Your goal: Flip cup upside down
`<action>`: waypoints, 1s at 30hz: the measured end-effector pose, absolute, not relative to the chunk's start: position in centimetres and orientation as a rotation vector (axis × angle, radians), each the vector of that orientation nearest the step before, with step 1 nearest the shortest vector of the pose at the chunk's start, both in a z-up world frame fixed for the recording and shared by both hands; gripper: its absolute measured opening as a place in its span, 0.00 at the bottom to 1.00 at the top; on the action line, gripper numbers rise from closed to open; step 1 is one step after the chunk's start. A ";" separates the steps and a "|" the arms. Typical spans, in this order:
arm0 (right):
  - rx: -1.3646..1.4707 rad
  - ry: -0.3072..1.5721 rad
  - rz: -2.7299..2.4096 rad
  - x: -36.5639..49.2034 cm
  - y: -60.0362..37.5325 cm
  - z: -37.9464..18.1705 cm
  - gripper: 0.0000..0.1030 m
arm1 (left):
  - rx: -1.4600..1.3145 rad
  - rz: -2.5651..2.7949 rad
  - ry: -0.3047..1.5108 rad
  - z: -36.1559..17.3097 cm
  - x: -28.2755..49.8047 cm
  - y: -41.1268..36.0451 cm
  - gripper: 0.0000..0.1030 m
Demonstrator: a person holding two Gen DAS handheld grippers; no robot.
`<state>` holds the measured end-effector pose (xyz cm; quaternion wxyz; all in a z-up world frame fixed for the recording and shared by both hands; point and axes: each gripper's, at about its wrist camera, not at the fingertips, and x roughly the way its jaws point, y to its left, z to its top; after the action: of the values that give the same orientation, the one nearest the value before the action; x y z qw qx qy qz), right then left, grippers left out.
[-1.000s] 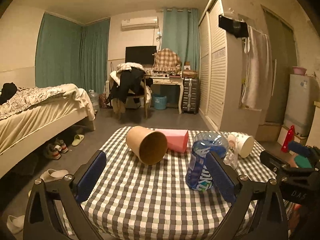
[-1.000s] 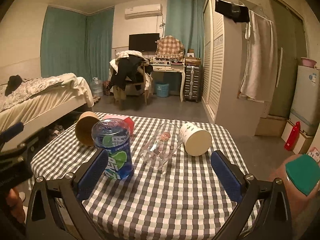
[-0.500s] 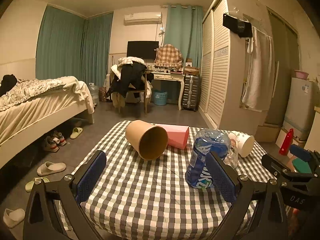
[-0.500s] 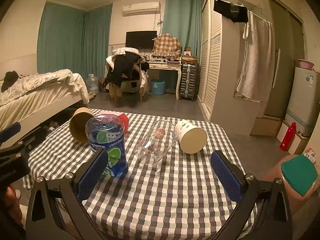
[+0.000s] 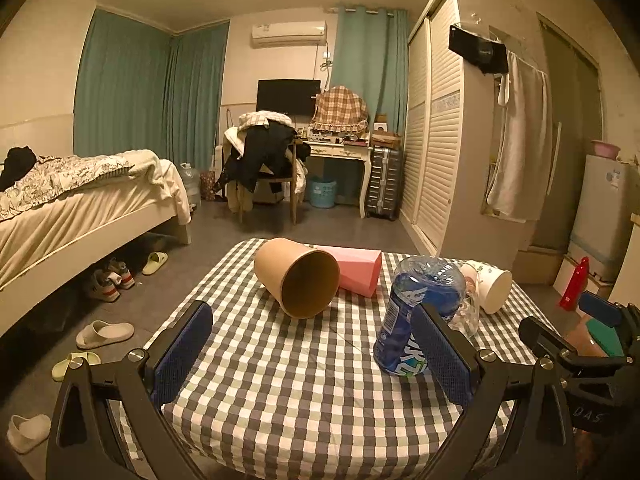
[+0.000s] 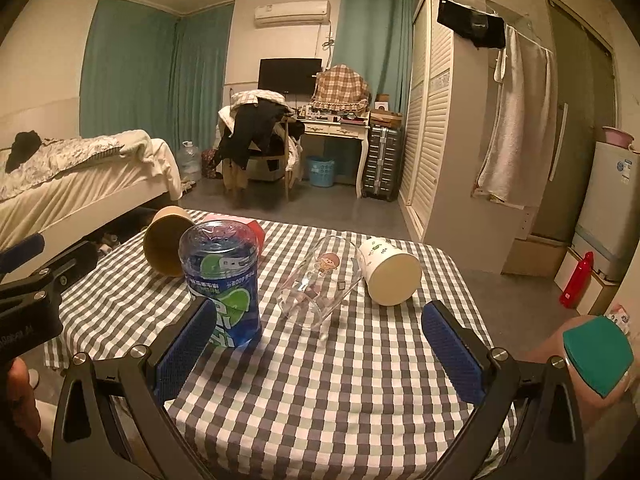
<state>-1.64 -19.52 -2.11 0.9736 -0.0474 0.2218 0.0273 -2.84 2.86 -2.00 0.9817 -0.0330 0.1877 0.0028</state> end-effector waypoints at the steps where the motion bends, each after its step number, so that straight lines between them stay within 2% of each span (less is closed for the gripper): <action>1: -0.098 0.447 0.055 -1.7 -19.5 -2.1 1.00 | -0.066 0.007 0.377 -2.0 -2.9 2.9 0.99; 30: -0.106 0.449 0.057 -1.7 -19.2 -2.2 1.00 | -0.063 0.006 0.384 -2.1 -2.8 2.9 0.99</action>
<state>-1.70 -19.20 -2.23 0.9731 -0.0527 0.2224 0.0284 -2.76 2.89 -2.10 0.9811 -0.0311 0.1908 0.0030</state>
